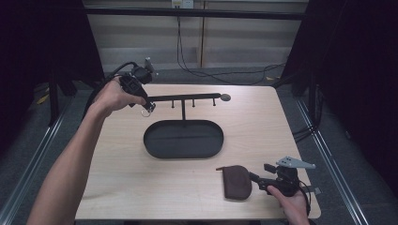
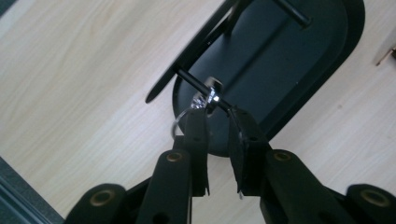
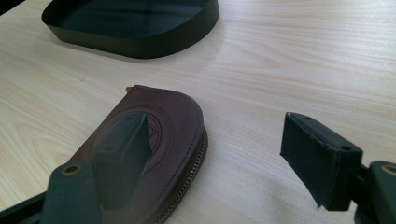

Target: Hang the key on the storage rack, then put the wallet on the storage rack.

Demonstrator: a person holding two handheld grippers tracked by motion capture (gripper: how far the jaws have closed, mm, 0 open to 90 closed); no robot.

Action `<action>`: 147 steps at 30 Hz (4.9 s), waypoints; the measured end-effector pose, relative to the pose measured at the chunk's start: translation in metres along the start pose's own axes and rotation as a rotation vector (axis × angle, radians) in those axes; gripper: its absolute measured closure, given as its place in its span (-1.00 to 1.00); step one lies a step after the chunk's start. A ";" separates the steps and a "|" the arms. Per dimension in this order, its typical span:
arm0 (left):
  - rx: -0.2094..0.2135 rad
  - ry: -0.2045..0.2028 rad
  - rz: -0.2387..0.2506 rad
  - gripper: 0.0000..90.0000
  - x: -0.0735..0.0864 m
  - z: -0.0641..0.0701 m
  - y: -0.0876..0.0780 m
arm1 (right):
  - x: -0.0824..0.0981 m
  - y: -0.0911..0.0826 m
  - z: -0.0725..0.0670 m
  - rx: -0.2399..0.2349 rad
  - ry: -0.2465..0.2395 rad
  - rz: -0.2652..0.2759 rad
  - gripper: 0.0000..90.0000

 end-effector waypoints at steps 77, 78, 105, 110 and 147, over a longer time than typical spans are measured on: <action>0.161 -0.150 0.480 -0.13 0.183 0.072 0.079 | 0.000 -0.001 0.003 -0.003 0.043 0.006 -0.48; 0.157 -0.158 0.491 -0.14 0.188 0.073 0.082 | 0.000 -0.001 0.003 -0.005 0.045 0.004 -0.48; 0.153 -0.240 0.547 -0.64 0.235 0.099 0.121 | -0.021 -0.006 -0.023 -0.070 -0.047 -0.148 -0.53; 0.193 -0.175 0.549 -0.64 0.236 0.104 0.121 | -0.029 0.003 -0.030 -0.066 -0.068 -0.256 -0.51; 0.177 -0.142 0.535 -0.64 0.237 0.102 0.123 | -0.064 0.075 -0.045 -0.006 -0.162 -0.730 -0.65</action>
Point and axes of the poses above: each handheld gripper's, and its own axes: y roughly forward along the jaws, x roughly out of its underside, z roughly to its right, the point moved 1 cm from there along y, roughly forward along the jaws, and after that the axes turned 2 degrees about x, right-handed, at the moved point
